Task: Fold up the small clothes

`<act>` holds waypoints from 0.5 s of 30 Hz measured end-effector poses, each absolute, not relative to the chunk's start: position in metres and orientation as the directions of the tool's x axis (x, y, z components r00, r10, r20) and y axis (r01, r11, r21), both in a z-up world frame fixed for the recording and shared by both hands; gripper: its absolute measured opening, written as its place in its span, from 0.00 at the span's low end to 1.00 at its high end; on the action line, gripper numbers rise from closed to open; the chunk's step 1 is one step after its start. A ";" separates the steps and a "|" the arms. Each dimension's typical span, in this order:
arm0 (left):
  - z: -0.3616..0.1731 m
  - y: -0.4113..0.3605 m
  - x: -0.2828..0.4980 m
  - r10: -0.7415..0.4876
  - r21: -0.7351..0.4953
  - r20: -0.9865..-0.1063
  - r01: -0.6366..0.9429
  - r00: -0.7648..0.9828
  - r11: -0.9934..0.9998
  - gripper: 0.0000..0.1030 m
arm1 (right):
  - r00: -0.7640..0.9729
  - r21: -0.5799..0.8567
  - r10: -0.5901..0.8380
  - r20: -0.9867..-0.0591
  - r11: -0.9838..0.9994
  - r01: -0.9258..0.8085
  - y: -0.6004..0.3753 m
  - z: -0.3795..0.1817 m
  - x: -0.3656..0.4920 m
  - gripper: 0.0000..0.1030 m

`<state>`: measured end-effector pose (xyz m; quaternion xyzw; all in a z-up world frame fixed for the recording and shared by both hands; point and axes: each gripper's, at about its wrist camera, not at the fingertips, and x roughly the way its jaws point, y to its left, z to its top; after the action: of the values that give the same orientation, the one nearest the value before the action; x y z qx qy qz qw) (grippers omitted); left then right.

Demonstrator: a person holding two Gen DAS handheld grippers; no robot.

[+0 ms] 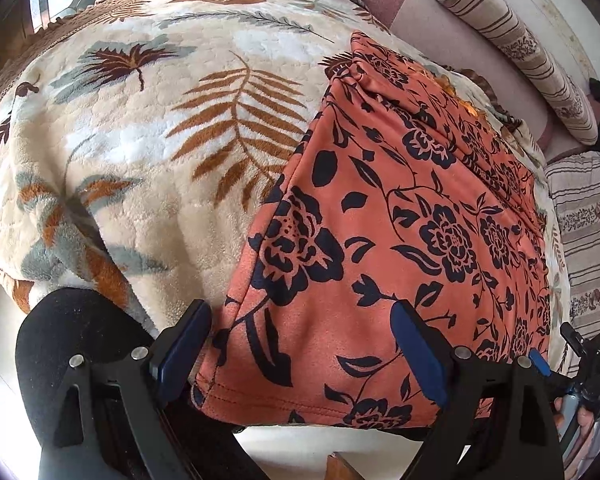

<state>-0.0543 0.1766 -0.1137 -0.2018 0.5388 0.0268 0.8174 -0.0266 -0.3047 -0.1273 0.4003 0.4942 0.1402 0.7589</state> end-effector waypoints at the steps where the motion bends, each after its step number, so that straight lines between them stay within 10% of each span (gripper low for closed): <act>1: -0.114 0.178 -0.055 -0.170 -0.298 -0.892 -0.262 0.418 0.918 0.88 | 0.469 0.747 0.615 -0.634 0.644 0.164 -0.306 -0.123 -0.026 0.88; 15: -0.119 0.183 -0.060 -0.180 -0.286 -0.902 -0.230 0.391 0.930 0.88 | 0.215 0.653 0.619 -0.756 0.736 0.178 -0.382 -0.145 -0.025 0.87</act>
<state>-0.0598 0.1826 -0.1195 -0.1861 0.5514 0.0155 0.8131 -0.0247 -0.3820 -0.1446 0.3282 0.6067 0.1558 0.7070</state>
